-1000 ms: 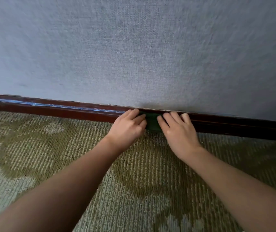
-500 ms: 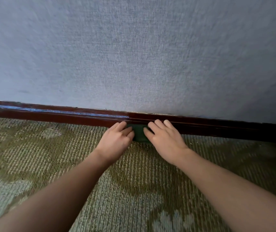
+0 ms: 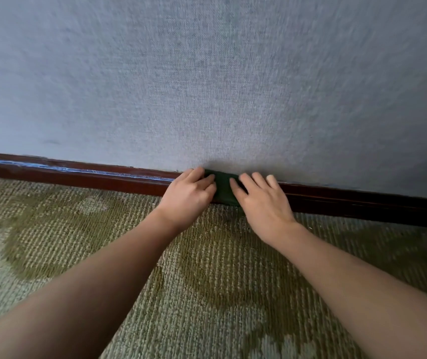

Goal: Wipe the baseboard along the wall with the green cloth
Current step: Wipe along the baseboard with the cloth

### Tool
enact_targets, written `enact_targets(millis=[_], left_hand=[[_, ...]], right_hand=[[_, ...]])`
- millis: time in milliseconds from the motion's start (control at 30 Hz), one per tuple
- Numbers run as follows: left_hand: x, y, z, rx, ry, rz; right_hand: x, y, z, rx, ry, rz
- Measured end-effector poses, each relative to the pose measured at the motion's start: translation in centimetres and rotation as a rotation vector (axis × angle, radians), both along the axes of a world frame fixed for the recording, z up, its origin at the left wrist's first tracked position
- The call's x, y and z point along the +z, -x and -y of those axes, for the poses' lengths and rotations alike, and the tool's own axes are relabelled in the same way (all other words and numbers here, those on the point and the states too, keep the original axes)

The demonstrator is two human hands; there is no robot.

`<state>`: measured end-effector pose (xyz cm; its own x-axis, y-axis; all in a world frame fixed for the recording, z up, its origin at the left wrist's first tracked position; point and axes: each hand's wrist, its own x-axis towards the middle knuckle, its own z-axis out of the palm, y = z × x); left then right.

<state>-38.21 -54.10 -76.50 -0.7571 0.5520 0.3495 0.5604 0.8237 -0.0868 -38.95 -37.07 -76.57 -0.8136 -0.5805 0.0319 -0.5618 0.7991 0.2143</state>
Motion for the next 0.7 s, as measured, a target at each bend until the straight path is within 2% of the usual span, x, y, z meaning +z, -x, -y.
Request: enact_targets(millis=[233,500,600,700], left_hand=[[-1.6,0.0,0.5,-0.003,-0.087,-0.020],[-3.1,-0.6,0.9,0.003,-0.075,0.039],[-2.7,-0.3,0.7,0.020,-0.099,0.039],[-2.2,-0.1,0.4,0.028,-0.125,0.040]], right_hand=[[-1.3,-0.2,0.0,0.001,-0.015,0.030],[-2.2,0.0,-0.2,0.057,-0.013,-0.143],[-1.8,0.0,0.0,0.037,-0.050,-0.122],[-1.6,0.1,0.4,0.049,-0.017,0.004]])
